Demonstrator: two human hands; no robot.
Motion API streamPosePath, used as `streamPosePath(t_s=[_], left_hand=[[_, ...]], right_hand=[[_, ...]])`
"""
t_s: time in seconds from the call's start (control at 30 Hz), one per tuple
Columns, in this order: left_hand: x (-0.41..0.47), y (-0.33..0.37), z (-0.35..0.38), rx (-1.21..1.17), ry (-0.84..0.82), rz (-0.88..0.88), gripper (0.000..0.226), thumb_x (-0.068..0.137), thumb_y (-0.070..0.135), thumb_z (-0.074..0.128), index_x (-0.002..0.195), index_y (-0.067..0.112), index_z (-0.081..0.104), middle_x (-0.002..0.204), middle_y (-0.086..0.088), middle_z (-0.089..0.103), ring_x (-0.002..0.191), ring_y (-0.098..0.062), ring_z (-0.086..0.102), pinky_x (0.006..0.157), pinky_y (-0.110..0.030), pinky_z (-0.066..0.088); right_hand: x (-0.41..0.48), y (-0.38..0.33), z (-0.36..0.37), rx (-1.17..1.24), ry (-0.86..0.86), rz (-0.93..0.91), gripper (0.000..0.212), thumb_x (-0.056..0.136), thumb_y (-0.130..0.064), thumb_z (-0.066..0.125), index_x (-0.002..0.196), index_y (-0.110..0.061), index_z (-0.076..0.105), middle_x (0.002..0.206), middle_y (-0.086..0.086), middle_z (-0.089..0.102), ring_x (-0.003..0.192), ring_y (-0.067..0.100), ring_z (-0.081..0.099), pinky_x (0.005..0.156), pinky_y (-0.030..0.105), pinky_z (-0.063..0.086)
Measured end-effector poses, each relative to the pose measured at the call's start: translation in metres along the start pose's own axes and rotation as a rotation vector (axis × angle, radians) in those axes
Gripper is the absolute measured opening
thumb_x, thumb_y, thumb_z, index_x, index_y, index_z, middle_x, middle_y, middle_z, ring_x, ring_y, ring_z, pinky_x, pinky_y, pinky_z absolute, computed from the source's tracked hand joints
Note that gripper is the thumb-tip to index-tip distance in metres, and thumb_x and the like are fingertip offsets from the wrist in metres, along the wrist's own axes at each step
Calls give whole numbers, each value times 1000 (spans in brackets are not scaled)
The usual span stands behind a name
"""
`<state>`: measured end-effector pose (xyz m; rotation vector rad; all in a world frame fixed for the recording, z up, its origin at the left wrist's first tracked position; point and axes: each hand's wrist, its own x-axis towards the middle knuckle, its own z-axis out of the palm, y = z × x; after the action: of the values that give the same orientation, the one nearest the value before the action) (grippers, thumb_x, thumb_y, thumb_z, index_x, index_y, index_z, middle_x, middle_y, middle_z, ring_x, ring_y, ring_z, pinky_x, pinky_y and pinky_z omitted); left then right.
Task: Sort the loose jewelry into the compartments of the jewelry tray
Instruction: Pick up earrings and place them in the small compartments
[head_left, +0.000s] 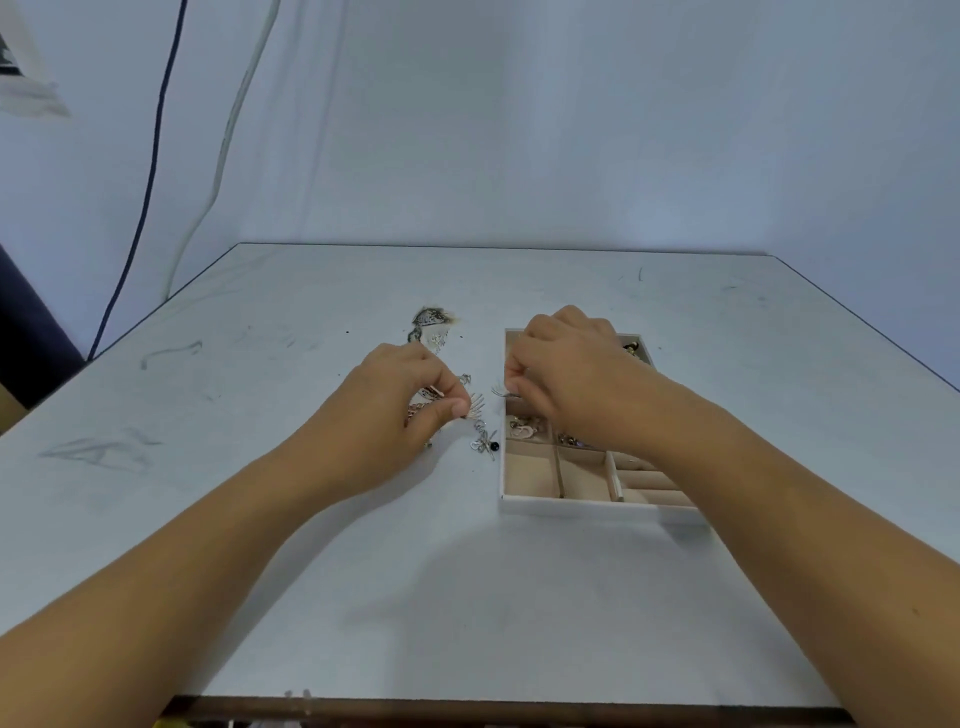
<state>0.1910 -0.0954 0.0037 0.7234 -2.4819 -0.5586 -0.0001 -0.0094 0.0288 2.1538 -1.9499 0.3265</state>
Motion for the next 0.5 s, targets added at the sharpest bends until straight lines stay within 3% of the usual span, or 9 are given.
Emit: streamPosePath(t_s=[0.13,0.23,0.37,0.5], left_hand=[[1,12,6,20,3,98,7,88,33,61,84,39,61,94,19,57,98,-4,46,83,-10,32],[2,19,13,19,-3,163,4,89,34,60,86,37,63,94,17,58,98,-5,47,85,-16,35],[3,25,23,15,-26,209,4,89,36,60,89,36,64,94,16,58,97,-8,48,84,-19,38],[4,30,32,-16,-63,218,15,86,42,57,90,31,67,94,14,60,99,-6,48,85,-17,37]], right_hand=[[-20,8,-5,-54,67,-1,21,95,-29,45,102,-17,61,106,0,55,106,23,44,90,36,32],[-34,17,0,-89,152,-30,18,90,-27,51,87,-15,63,91,1,60,91,26,53,80,39,39],[-53,23,6,43,264,-9,24,85,-33,46,77,-17,61,79,-3,59,81,20,54,74,28,35],[-63,31,5,219,299,3,24,84,-36,50,78,-16,63,81,-6,59,82,11,48,75,33,43]])
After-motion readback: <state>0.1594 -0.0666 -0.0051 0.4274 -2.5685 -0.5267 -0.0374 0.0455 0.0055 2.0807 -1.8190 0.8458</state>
